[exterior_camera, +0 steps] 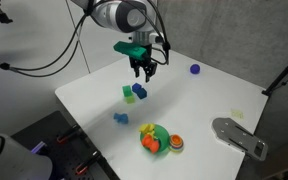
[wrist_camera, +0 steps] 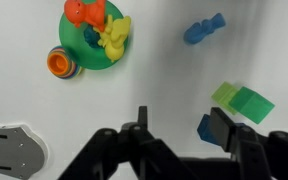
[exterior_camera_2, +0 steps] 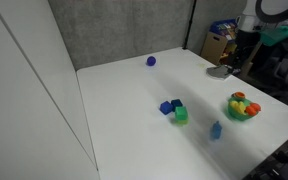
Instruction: Pick up the light blue toy from the green bowl and put it on the table
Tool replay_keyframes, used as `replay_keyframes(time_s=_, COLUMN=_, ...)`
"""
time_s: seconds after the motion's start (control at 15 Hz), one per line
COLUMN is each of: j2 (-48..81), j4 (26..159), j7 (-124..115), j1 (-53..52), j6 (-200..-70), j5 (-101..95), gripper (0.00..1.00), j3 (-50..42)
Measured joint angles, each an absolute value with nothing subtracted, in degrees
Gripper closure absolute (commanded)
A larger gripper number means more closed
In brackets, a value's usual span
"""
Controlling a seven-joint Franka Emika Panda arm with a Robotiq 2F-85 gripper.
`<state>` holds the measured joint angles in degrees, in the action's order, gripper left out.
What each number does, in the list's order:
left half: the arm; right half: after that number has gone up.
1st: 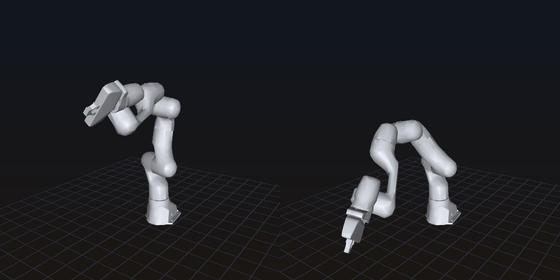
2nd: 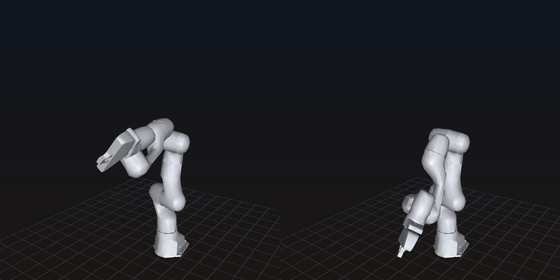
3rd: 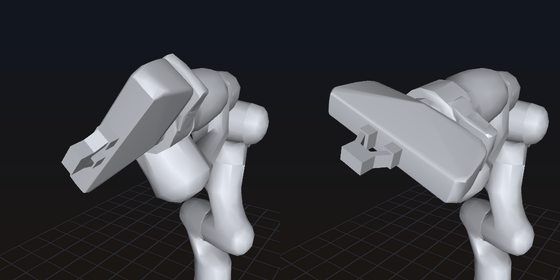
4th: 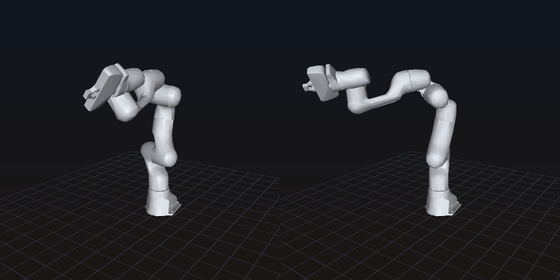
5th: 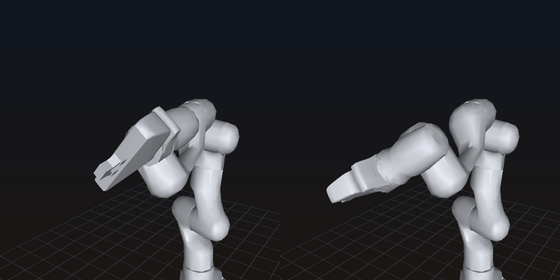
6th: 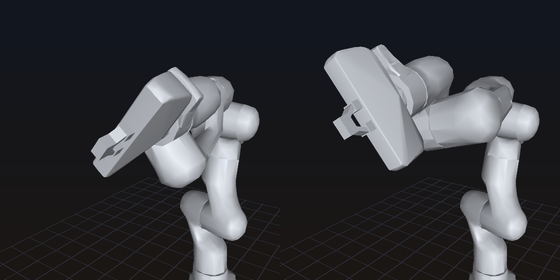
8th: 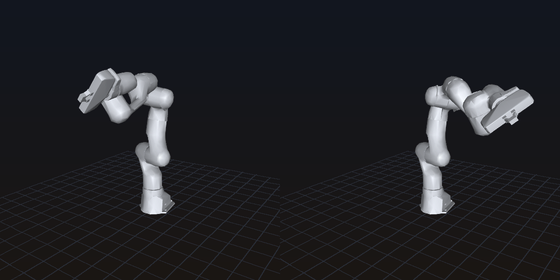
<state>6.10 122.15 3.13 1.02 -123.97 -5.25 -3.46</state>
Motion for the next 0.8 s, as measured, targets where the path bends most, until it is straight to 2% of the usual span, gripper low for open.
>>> replay_keyframes(time_s=0.07, j2=4.45, j4=122.14, j7=3.05, j1=0.97, j6=-121.97, j5=-5.25, gripper=0.00, j3=-3.28)
replay_keyframes(time_s=0.8, j2=-8.96, j4=122.05, j7=-5.22, j1=0.98, j6=-110.80, j5=-6.40, gripper=0.00, j3=-1.91)
